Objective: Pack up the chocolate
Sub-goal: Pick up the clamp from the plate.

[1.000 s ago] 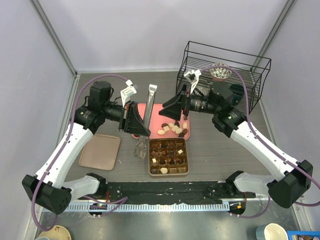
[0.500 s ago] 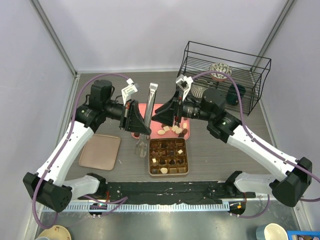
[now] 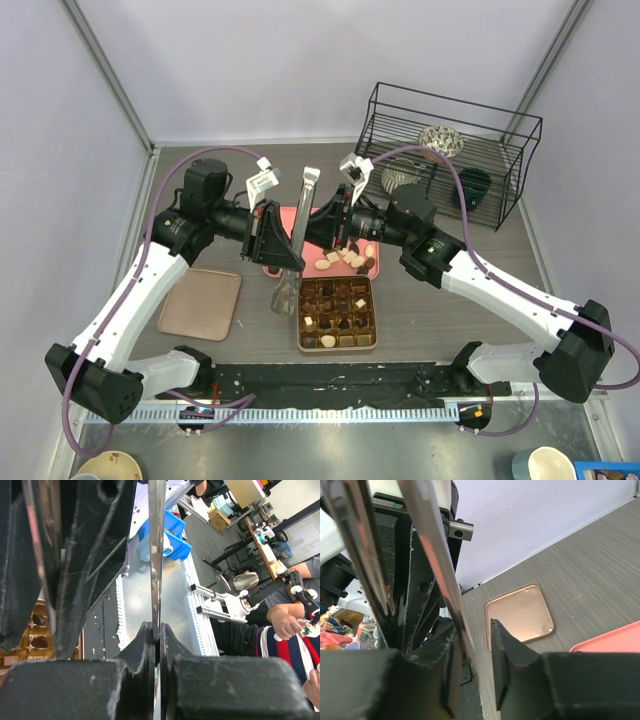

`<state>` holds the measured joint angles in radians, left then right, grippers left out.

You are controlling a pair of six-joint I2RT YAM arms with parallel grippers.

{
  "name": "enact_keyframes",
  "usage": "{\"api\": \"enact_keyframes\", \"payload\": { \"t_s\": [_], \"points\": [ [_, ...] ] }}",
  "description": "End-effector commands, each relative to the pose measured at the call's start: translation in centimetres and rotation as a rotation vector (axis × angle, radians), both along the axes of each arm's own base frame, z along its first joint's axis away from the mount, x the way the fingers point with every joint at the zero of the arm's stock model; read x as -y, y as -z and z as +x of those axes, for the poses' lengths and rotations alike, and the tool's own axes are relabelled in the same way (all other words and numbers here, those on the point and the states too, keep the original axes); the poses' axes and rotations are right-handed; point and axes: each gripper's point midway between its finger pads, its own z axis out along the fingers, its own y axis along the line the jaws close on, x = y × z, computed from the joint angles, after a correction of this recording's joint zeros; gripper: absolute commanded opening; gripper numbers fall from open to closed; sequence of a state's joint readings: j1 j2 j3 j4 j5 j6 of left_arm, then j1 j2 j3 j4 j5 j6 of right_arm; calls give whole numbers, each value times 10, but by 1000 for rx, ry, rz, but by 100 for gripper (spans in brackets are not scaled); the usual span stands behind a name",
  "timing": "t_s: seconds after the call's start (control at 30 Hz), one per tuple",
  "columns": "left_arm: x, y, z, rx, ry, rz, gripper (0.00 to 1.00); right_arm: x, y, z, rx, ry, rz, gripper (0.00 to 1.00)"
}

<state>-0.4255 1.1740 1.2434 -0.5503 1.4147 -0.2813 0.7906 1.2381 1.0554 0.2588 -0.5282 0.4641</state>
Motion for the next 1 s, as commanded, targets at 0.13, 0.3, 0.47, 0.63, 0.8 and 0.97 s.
{"api": "enact_keyframes", "payload": {
  "t_s": [0.13, 0.3, 0.47, 0.63, 0.8, 0.97],
  "points": [
    [2, -15, -3, 51, 23, -31, 12, 6, -34, 10, 77, 95, 133, 1],
    [2, -10, -3, 18, 26, -20, 46, 13, -51, 5, 100, 103, 150, 1],
    [-1, -10, -11, 21, 58, -35, 55, 20, -70, -3, 122, 95, 173, 1],
    [-5, -9, -20, 53, 72, -54, 57, 24, -79, -6, 127, 100, 188, 1],
    [-10, 0, -28, 56, 75, -48, 55, 34, -87, -6, 145, 123, 195, 1],
    [-11, 6, -27, 75, 48, -27, 55, 41, -96, -10, 163, 138, 190, 1]
  ]
}}
